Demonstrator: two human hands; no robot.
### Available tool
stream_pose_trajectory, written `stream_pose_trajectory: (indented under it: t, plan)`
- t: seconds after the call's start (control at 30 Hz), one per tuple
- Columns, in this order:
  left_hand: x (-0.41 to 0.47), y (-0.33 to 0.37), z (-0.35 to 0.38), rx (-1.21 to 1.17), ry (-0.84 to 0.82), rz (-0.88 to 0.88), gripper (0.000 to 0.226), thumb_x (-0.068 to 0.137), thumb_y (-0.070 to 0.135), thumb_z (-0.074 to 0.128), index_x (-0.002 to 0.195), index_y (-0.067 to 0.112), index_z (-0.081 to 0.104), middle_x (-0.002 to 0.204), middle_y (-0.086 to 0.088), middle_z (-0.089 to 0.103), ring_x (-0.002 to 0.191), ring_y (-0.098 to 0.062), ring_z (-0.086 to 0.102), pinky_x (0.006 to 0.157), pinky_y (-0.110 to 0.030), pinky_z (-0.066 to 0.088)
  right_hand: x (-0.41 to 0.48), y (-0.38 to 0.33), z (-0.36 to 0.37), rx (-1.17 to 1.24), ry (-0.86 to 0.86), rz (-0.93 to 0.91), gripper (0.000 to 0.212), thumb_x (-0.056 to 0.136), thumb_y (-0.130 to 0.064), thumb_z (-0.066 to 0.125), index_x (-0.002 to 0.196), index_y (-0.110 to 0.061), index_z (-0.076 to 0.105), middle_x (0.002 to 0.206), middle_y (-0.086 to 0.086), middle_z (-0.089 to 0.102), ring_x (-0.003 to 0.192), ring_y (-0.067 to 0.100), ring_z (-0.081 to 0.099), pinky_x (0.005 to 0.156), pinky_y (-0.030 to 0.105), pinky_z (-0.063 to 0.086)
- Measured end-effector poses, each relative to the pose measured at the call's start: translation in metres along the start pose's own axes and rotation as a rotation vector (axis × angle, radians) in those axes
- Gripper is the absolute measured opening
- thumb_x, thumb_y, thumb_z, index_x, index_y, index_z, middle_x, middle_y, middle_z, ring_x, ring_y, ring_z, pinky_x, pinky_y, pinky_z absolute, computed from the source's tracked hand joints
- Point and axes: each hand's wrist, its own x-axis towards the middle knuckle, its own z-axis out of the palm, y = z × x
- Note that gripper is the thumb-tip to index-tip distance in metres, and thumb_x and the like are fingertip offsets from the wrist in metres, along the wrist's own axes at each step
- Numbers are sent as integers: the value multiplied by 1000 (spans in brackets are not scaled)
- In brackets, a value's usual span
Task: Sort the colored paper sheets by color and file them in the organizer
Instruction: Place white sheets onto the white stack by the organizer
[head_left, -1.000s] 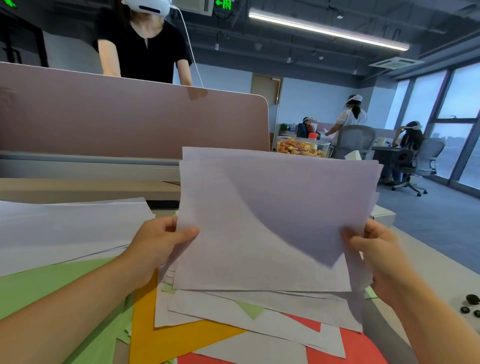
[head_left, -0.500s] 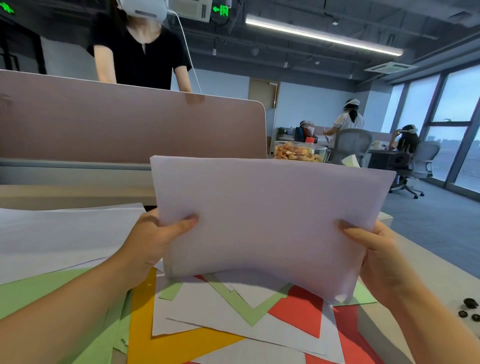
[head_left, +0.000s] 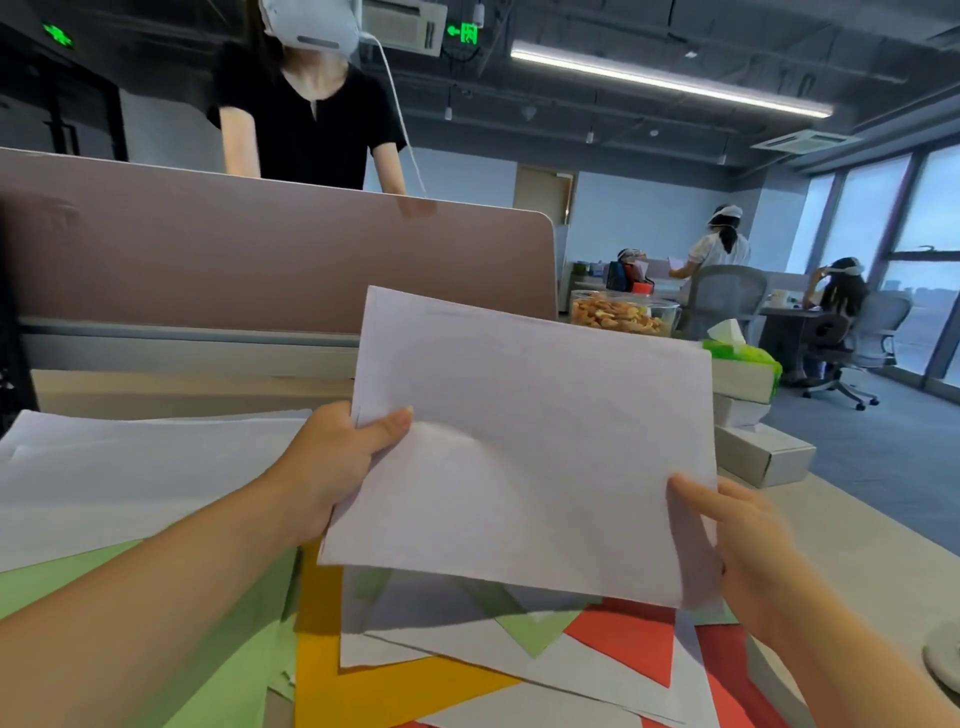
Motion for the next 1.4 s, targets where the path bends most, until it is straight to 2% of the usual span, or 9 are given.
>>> stream_pose_trajectory:
  t: [0.1,0.37,0.53,0.63,0.73,0.83,1.07,1.2,1.4]
  plan:
    - [5,12,-25,27,-33,-87,25,94,28,56,113,13,60,98,-8,73,85,-26,70,67,-35,56,1,2,18,-16,-91,121,16,95,-18,51,100,-9,63,95,14,70,89,35,64,85,48,51]
    - [-6,25,-144,166,50,-258,21,94,11,55,114,7,62,97,-6,70,81,-18,65,61,-26,59,10,-15,135,-83,-174,201,16,98,-15,45,89,-10,58,59,5,48,26,9,41,39,11,34]
    - [-14,7,-216,316,298,-227,28,90,4,61,117,4,59,111,-11,67,85,-21,64,49,-25,56,16,-9,234,-287,-263,46,20,92,-19,57,83,-2,61,86,16,66,80,30,63,83,46,54]
    - [-10,-4,-251,400,398,-171,21,88,3,64,109,2,62,100,-7,66,82,-20,63,56,-25,56,23,8,287,-340,-309,12,25,92,-23,60,73,-6,56,86,13,62,82,27,58,80,39,50]
    - [0,-17,-280,649,466,-139,14,85,8,68,98,3,64,96,-9,65,87,-25,62,74,-32,53,30,30,327,-397,-400,46,18,90,-18,62,76,-8,56,79,11,58,69,24,55,62,32,47]
    - [2,-25,-294,1015,427,-166,12,84,12,65,89,7,54,86,-8,53,78,-21,49,57,-26,35,37,50,356,-413,-352,132,33,81,-21,74,100,2,61,96,16,63,86,31,60,77,39,51]
    - [-9,-26,-265,1852,509,-93,28,87,13,54,114,8,46,120,-13,40,110,-30,40,81,-34,36,25,50,352,-304,-345,215,26,87,-9,66,106,5,57,95,17,65,69,28,60,61,38,55]
    - [-4,-20,-221,1606,400,126,36,87,14,55,122,11,50,126,-11,42,116,-30,43,87,-38,40,20,28,294,-271,-261,171,10,91,-3,56,86,5,58,73,18,60,57,25,59,37,27,53]
    - [14,-24,-93,1131,102,448,25,91,12,48,110,17,63,113,-3,56,102,-22,54,86,-33,47,3,19,145,-442,-11,-113,17,87,-3,54,74,-2,65,72,17,66,59,28,61,60,34,55]
